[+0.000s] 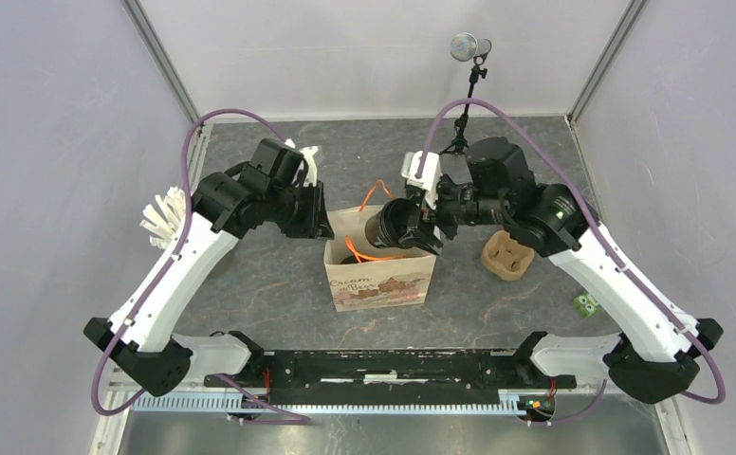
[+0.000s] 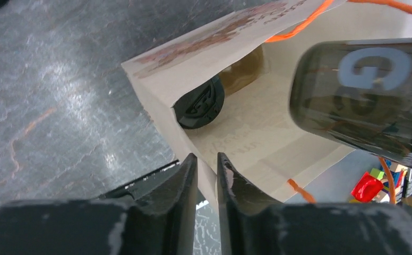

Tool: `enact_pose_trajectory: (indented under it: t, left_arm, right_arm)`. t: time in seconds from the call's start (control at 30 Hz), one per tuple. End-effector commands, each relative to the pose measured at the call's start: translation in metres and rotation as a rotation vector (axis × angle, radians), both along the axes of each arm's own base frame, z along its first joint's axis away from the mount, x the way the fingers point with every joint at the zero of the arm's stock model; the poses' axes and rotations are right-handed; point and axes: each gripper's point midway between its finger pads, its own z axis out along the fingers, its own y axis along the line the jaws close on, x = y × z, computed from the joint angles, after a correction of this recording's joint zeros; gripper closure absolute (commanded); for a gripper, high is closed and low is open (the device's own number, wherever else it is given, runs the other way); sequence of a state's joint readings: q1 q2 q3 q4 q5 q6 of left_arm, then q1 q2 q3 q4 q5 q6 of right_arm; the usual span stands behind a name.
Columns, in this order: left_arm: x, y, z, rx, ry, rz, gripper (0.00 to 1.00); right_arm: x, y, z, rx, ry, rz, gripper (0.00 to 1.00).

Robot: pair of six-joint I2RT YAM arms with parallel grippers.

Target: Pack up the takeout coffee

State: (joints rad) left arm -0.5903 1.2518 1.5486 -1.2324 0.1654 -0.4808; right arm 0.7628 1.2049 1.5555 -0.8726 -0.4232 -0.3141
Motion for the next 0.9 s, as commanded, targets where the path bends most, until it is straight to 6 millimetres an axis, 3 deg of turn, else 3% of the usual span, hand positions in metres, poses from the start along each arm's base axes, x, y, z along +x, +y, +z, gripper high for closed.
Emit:
enact_pose_trajectory:
  t: [0.0, 0.13, 0.27, 0.47, 0.63, 0.7, 0.87]
  left_arm:
    - [0.023, -0.024, 0.017, -0.087, -0.099, -0.067, 0.78]
    - [0.041, -0.035, 0.027, -0.122, -0.166, -0.082, 0.87]
    - [0.051, -0.044, 0.033, -0.157, -0.229, -0.112, 0.91]
    - [0.06, -0.047, 0.046, -0.183, -0.315, -0.137, 0.92]
    - [0.053, -0.043, 0.025, -0.159, -0.246, -0.124, 0.81]
    - [0.048, -0.04, 0.017, -0.153, -0.227, -0.117, 0.72]
    - [0.036, -0.028, 0.024, -0.14, -0.225, -0.09, 0.48]
  right_arm:
    - [0.018, 0.002, 0.018, -0.037, -0.151, -0.024, 0.32]
    - [0.037, 0.006, 0.024, -0.05, -0.218, -0.07, 0.32]
    - [0.041, 0.014, 0.026, -0.05, -0.25, -0.062, 0.32]
    - [0.048, 0.003, 0.029, -0.074, -0.324, -0.124, 0.31]
    - [0.036, 0.003, 0.001, -0.136, -0.27, -0.07, 0.31]
    - [0.028, 0.001, -0.008, -0.144, -0.253, -0.058, 0.31]
    - [0.013, -0.002, -0.014, -0.15, -0.22, -0.036, 0.31]
